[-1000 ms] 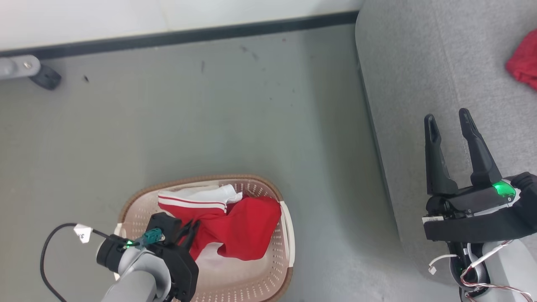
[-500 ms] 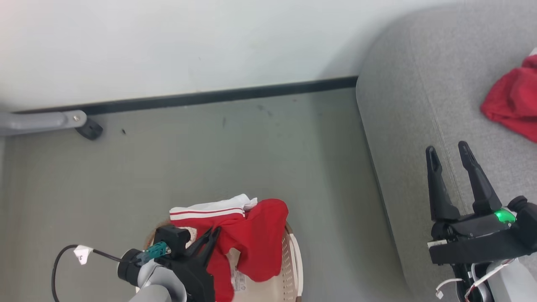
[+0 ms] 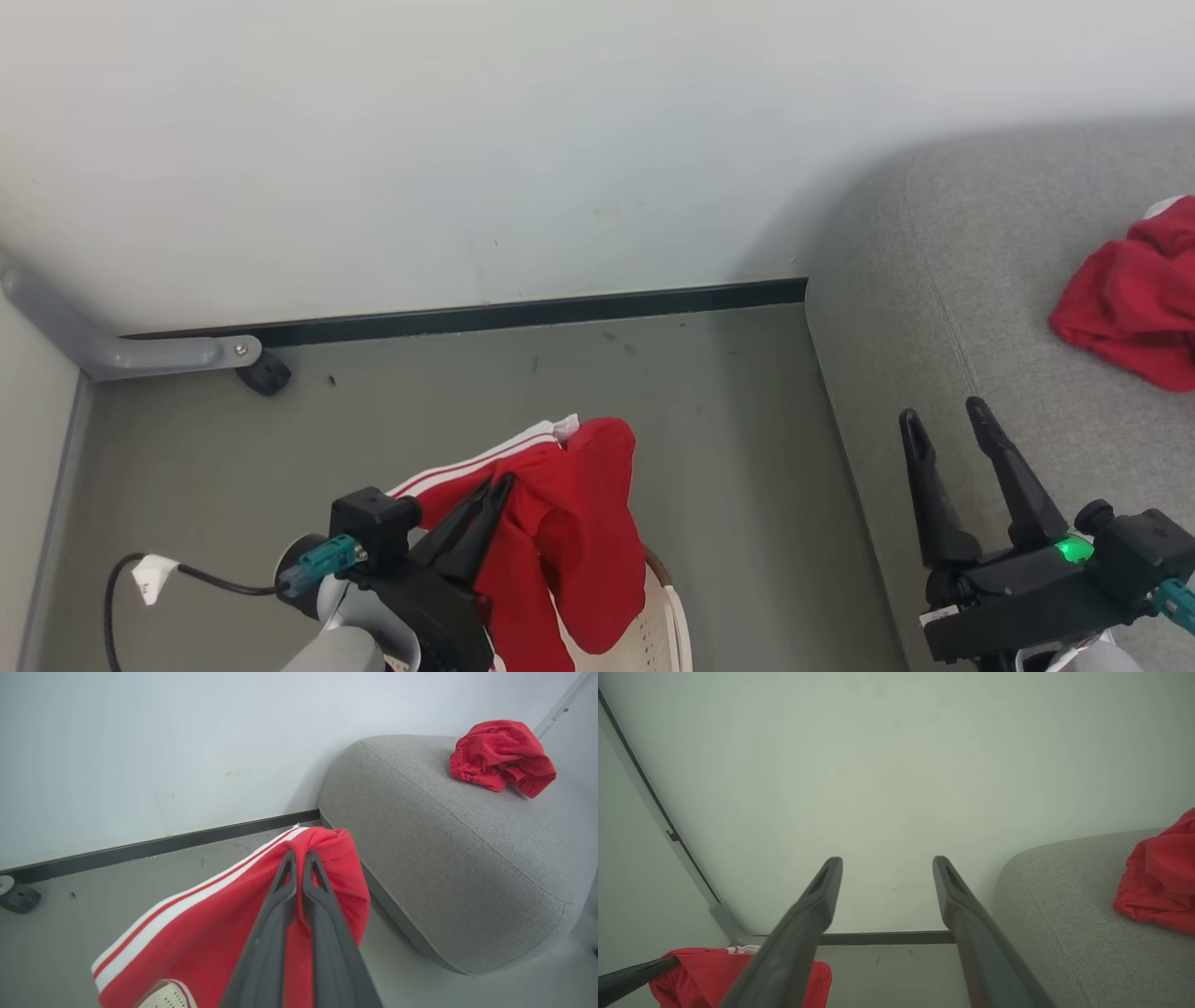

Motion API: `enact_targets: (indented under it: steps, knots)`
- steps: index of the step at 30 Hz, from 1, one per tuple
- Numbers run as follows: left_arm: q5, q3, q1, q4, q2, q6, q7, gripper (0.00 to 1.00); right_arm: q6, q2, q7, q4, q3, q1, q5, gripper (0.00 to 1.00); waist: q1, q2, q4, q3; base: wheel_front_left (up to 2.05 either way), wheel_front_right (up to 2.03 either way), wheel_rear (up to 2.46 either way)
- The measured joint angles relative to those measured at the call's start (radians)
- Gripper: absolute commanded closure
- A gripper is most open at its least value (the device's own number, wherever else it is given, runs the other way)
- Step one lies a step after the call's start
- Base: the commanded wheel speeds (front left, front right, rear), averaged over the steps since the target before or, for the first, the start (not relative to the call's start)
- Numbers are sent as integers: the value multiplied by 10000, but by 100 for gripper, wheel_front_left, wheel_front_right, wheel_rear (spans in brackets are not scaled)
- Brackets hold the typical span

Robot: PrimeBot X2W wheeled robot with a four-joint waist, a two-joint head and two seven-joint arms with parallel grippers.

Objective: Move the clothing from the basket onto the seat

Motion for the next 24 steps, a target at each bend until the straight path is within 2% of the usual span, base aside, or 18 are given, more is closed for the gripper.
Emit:
enact_targets:
  steps: [8, 24]
  knots:
    - [-15, 616, 318, -1572, 374, 102, -2, 100, 0, -159, 2, -90, 546, 164, 205, 0, 0, 0, 61, -586, 0, 0, 0]
    - [29, 1097, 334, -3910, 771, 777, 0, 100, 0, -545, 2, -286, 1482, 285, 543, 0, 1, 2, -94, -745, 0, 0, 0]
